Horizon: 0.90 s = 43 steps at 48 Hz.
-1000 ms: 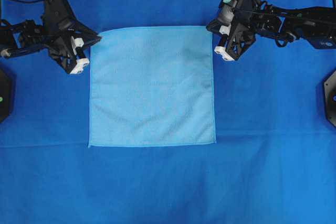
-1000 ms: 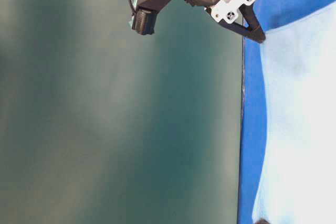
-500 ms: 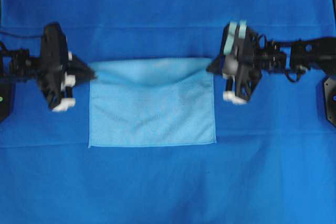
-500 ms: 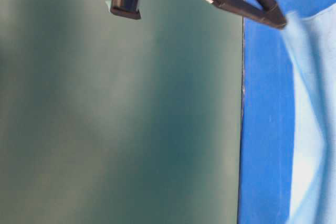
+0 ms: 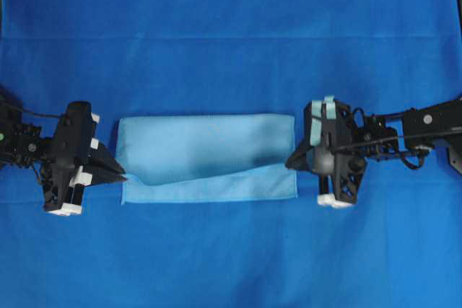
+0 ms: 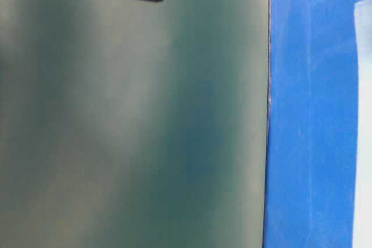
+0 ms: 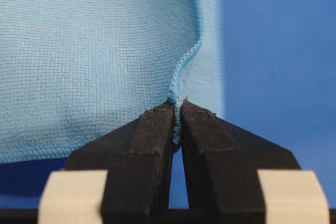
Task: Fold the light blue towel.
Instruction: 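Pull both held corners toward the near edge, folding the towel in half, then release the corners, then grasp the folded towel's left and right ends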
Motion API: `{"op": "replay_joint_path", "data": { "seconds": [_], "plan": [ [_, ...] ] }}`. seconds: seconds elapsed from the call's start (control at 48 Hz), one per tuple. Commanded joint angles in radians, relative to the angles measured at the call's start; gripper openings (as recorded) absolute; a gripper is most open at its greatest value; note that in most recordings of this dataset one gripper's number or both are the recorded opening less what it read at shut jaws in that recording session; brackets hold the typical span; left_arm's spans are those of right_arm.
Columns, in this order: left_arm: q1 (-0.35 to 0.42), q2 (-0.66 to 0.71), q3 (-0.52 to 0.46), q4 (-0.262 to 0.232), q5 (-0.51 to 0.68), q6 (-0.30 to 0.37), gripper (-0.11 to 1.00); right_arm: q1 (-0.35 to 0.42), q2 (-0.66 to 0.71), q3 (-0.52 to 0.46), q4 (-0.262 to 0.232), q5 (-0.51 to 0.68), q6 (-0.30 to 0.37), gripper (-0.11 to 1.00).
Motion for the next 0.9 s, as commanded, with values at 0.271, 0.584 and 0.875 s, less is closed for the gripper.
{"op": "replay_joint_path", "data": {
  "seconds": [0.271,0.584,0.875],
  "plan": [
    [-0.044,0.095,-0.078,0.000,0.028,-0.008,0.01,0.034,0.017,-0.014,0.075,-0.005,-0.002,0.00],
    [-0.029,0.097,-0.075,-0.003,0.028,-0.046,0.19,0.034,0.041,-0.028,0.098,-0.008,-0.002,0.01],
    [-0.029,0.021,-0.078,0.000,0.080,-0.034,0.78,0.035,-0.020,-0.029,0.092,0.003,-0.018,0.65]
  ]
}}
